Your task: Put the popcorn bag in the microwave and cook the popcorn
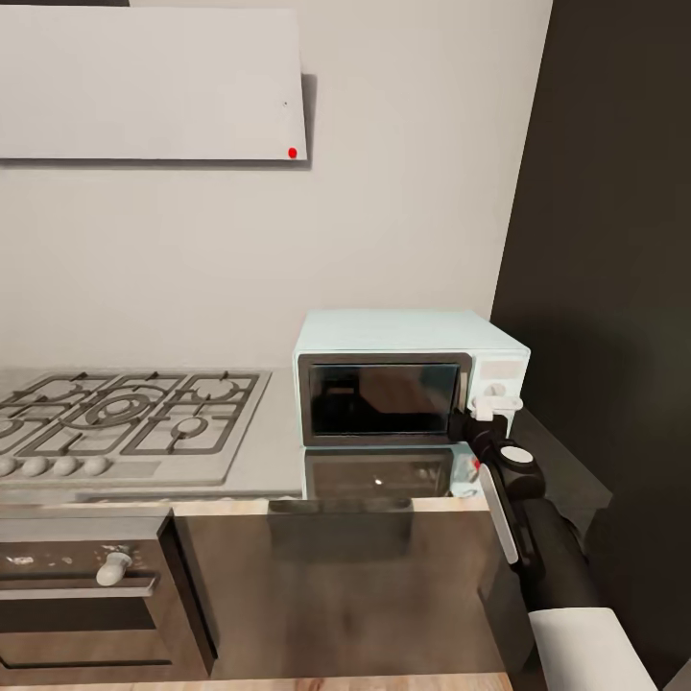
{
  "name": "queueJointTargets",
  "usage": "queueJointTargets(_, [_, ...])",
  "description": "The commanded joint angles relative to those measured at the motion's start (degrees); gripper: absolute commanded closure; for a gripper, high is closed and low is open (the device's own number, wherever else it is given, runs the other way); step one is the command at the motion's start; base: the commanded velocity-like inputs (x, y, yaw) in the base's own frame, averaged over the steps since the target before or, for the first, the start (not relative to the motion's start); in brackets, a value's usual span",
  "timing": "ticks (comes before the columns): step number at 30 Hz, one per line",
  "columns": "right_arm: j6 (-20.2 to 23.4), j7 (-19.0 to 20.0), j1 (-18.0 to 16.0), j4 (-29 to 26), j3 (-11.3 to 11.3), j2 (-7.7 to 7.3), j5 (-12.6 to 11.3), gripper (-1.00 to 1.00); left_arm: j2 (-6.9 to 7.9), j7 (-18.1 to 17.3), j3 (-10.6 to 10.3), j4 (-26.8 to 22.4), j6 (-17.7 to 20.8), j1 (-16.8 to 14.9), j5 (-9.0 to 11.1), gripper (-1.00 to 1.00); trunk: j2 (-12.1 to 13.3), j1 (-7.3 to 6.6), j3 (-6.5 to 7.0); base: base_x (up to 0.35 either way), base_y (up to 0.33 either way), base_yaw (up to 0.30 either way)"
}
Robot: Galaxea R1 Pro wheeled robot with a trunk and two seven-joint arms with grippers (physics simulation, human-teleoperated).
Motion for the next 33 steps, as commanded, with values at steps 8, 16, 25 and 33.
queueJointTargets(8, [0.1, 0.0, 0.0, 0.0, 1.2, 0.04, -1.5, 1.0, -0.08, 0.1, 0.1, 0.0, -0.1, 0.0, 0.5, -1.0, 0.0, 0.0, -0.06, -0.184, 0.0, 0.0])
queueJointTargets(16, [0.1, -0.2, 0.0, 0.0, 1.2, 0.05, -1.4, 1.0, -0.1, 0.1, 0.2, 0.0, -0.1, 0.0, 0.5, -1.0, 0.0, 0.0, -0.06, -0.145, 0.0, 0.0])
queueJointTargets(25, [0.1, -0.2, 0.0, 0.0, 1.2, 0.05, -1.3, 1.0, -0.19, 0.1, 0.2, 0.0, -0.1, 0.0, 0.5, -1.0, 0.0, 0.0, -0.06, -0.089, 0.0, 0.0])
queueJointTargets(33, [0.1, -0.2, 0.0, 0.0, 1.2, 0.05, -1.3, 1.0, -0.19, 0.1, 0.2, 0.0, -0.1, 0.0, 0.5, -1.0, 0.0, 0.0, -0.06, -0.086, 0.0, 0.0])
